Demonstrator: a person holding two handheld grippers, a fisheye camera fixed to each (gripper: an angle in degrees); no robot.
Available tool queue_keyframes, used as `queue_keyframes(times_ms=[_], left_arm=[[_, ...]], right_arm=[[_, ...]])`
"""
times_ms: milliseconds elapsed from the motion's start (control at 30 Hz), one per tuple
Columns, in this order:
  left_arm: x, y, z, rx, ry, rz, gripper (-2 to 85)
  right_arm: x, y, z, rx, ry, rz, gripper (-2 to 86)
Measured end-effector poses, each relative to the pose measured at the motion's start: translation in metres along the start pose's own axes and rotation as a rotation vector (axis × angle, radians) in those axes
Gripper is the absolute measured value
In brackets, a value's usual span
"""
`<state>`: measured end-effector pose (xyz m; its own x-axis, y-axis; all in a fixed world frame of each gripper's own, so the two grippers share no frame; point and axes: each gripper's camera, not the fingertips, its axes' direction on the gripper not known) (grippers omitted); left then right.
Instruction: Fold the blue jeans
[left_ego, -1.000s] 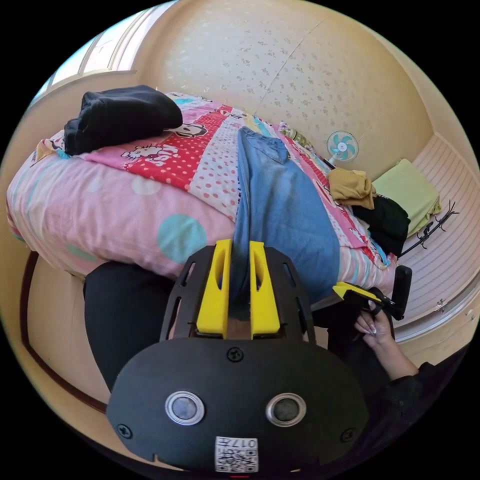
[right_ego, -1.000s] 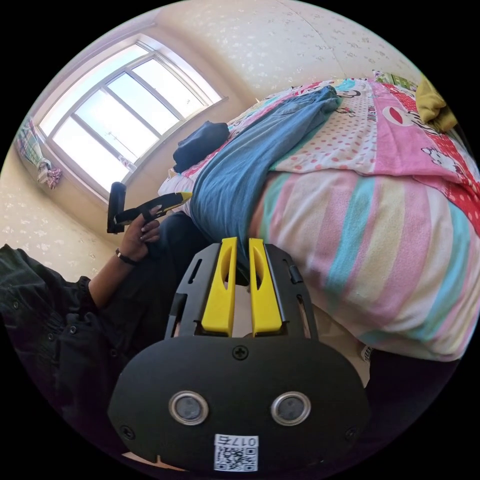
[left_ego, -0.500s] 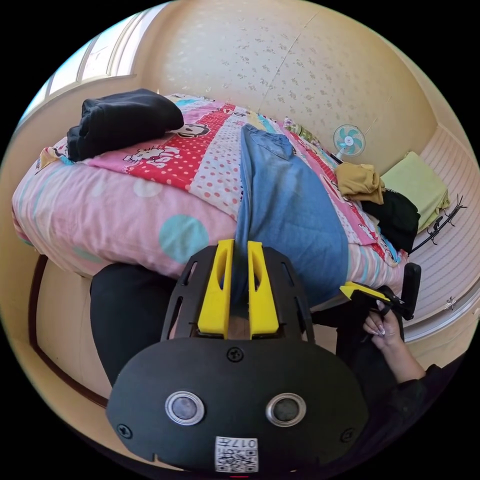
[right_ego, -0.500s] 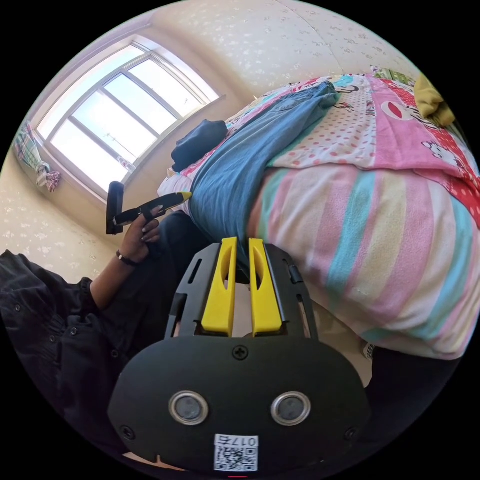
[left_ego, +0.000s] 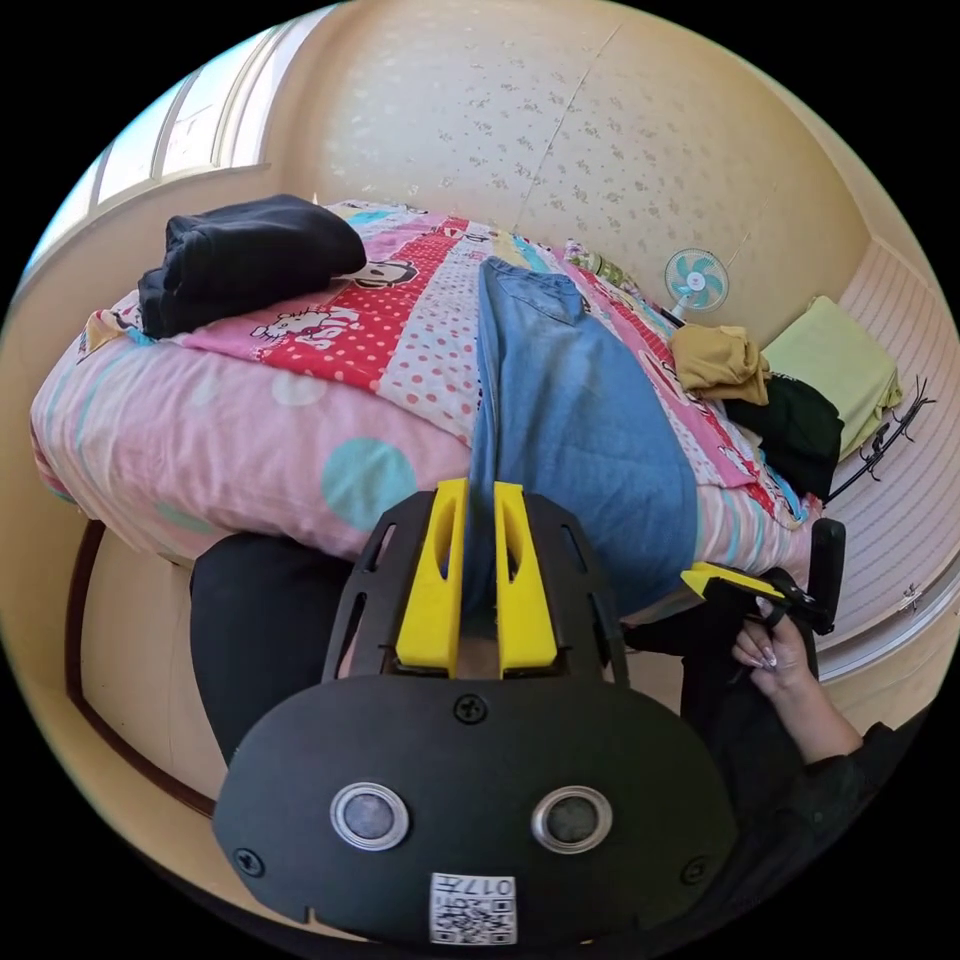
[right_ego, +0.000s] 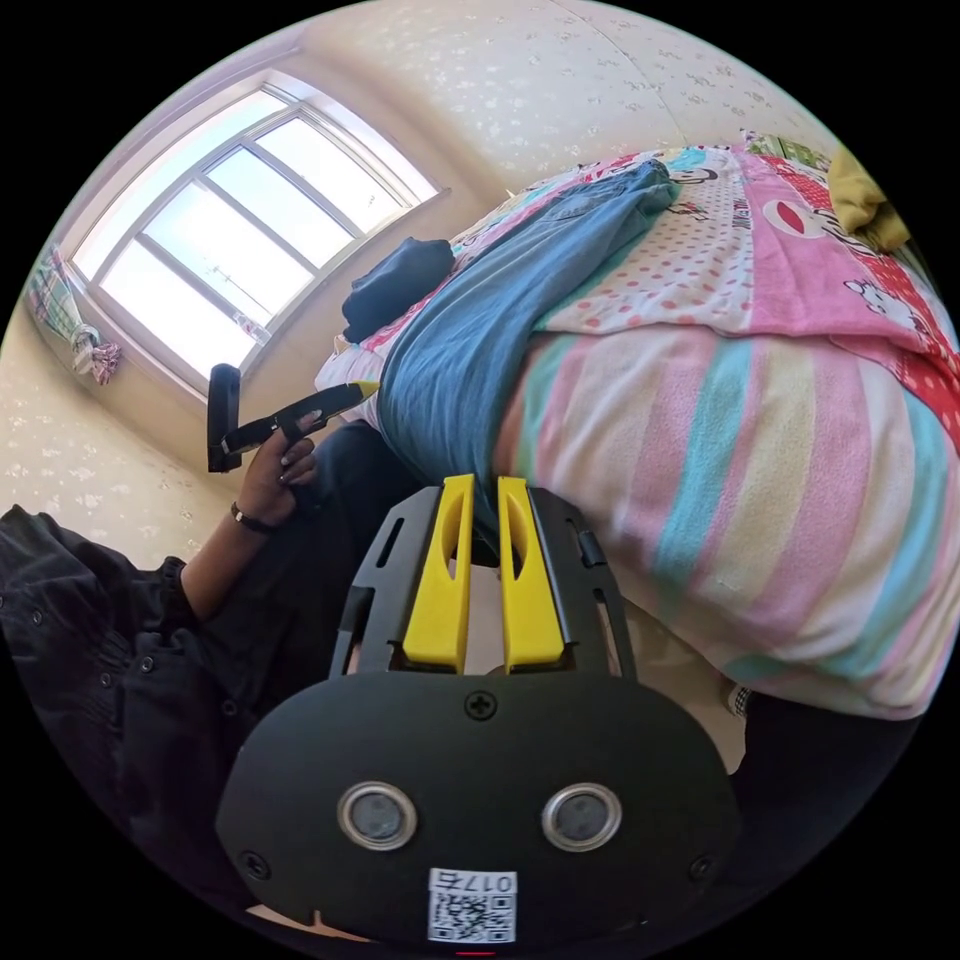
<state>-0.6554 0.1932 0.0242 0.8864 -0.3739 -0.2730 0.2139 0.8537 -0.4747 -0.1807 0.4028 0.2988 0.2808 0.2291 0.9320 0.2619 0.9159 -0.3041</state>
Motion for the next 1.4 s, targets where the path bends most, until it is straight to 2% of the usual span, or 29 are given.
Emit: queue_keyframes(times_ms=[300, 733, 867, 1000, 1133, 1267, 1400], left_arm=[[0.012, 0.001, 0.007, -0.029, -0.050, 0.056, 4.8], [-0.027, 0.008, -0.015, 0.038, 0.088, -0.069, 0.4], [-0.033, 0.011, -0.025, 0.088, 0.070, -0.097, -0.7], [-0.033, 0.010, -0.031, 0.096, 0.082, -0.073, -0.8], [-0.024, 0.009, -0.020, 0.057, 0.178, 0.006, 0.3], [-0.007, 0.003, -0.003, -0.034, 0.123, 0.042, 6.8], [0.010, 0.004, 0.002, -0.044, 0.054, 0.081, 6.8]], right_arm=[[-0.003, 0.000, 0.004, -0.007, -0.004, 0.000, 3.2], [-0.021, 0.007, 0.013, 0.042, 0.062, -0.073, 5.0], [-0.034, 0.007, 0.018, 0.024, 0.117, -0.131, 4.1], [-0.037, 0.001, 0.005, -0.031, 0.086, -0.130, 2.4], [-0.035, 0.004, 0.000, -0.017, 0.069, -0.137, 2.0], [-0.029, 0.003, 0.003, -0.030, 0.045, -0.112, 1.8], [-0.018, 0.003, 0.004, -0.019, -0.010, -0.062, 1.8]])
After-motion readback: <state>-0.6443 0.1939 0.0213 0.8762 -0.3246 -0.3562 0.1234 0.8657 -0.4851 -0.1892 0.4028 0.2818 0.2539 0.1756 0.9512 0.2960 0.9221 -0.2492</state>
